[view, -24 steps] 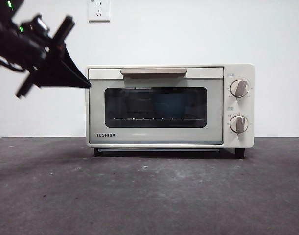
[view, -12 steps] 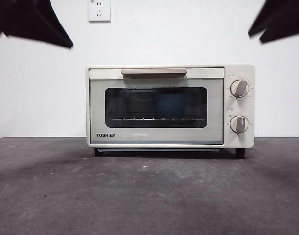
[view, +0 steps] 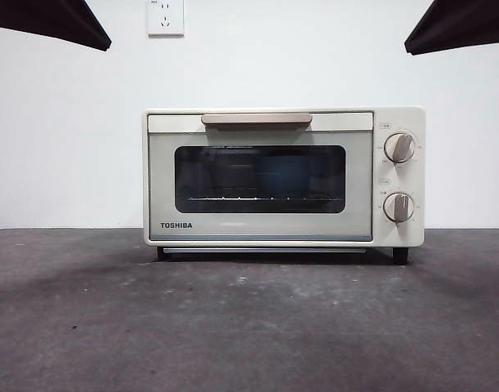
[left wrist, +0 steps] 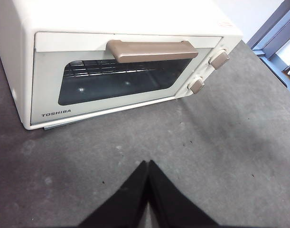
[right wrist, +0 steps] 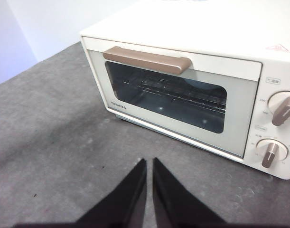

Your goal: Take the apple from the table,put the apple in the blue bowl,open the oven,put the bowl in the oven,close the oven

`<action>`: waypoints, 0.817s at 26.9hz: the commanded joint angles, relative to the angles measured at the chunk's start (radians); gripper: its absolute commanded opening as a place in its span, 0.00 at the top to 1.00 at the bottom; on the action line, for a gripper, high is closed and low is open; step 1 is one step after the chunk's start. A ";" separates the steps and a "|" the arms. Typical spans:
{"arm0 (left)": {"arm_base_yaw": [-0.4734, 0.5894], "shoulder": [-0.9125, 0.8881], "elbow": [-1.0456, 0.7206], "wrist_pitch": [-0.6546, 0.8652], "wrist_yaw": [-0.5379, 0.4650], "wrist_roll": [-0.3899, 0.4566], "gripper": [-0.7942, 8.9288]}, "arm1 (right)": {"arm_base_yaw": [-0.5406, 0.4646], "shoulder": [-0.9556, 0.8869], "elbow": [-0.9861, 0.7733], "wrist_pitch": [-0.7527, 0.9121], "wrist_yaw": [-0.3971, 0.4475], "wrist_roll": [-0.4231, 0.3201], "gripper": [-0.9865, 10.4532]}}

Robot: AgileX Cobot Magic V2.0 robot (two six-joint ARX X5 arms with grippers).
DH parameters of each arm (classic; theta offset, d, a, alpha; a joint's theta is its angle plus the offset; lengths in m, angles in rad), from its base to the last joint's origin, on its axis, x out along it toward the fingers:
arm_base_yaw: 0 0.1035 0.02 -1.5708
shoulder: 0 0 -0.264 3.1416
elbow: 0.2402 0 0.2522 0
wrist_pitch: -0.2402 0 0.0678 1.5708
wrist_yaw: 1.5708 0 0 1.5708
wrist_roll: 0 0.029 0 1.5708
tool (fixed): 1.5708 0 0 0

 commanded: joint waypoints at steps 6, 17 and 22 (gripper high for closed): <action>-0.003 0.007 0.018 0.012 -0.004 0.012 0.91 | 0.007 0.006 0.010 0.012 0.023 0.000 0.91; -0.002 0.007 0.018 0.022 -0.004 0.051 0.91 | 0.007 0.006 0.010 0.012 0.023 0.000 0.91; 0.023 0.002 0.015 0.066 -0.019 0.262 0.91 | 0.007 0.006 0.010 0.012 0.023 0.000 0.91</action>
